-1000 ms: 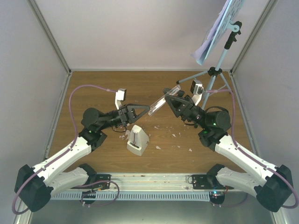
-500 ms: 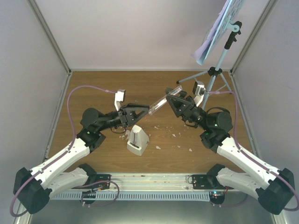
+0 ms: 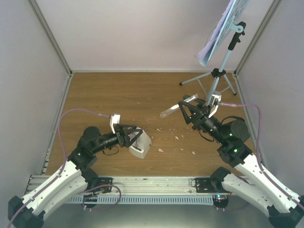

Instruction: Pack up the instrument practice props

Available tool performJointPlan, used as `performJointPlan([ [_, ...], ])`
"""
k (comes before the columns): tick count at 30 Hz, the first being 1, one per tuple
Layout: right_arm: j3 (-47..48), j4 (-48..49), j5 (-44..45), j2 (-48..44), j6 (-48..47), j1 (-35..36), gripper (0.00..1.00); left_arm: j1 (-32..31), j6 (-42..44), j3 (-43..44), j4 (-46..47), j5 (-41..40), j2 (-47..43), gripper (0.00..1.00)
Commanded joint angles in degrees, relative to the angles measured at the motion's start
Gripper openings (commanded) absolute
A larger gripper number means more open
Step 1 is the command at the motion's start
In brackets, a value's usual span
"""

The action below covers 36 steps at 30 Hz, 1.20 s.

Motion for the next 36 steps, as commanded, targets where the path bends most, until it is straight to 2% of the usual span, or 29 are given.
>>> performJointPlan([
  [1,-0.42,-8.95,5.1,-3.86,-5.79,0.23,0.57,0.49,5.85,-3.53,-10.68,-7.36,-5.71,0.99],
  [4,-0.69,-10.83,5.73,-5.24,-6.33,0.21,0.57,0.61,6.19,-6.35,-13.05,-10.43,-9.05,0.99],
  [9,-0.98,-10.65,5.64,-6.15,-6.4,0.21,0.57,0.87,1.28,-13.56,-9.41,-10.02,-12.24,0.99],
  [18,-2.3,-10.67,7.01,-7.13,-5.34,0.26,0.57,1.99,-0.58,-19.32,-15.51,-12.7,-19.82,0.99],
  [29,-4.42,-8.59,7.73,-7.27,-2.31,0.24,0.57,3.75,3.7,-22.07,-7.7,-9.7,-8.04,0.99],
  [36,-4.73,-8.6,8.34,-6.73,-1.77,0.23,0.57,3.78,5.44,-23.87,-2.99,-8.42,-4.06,0.99],
])
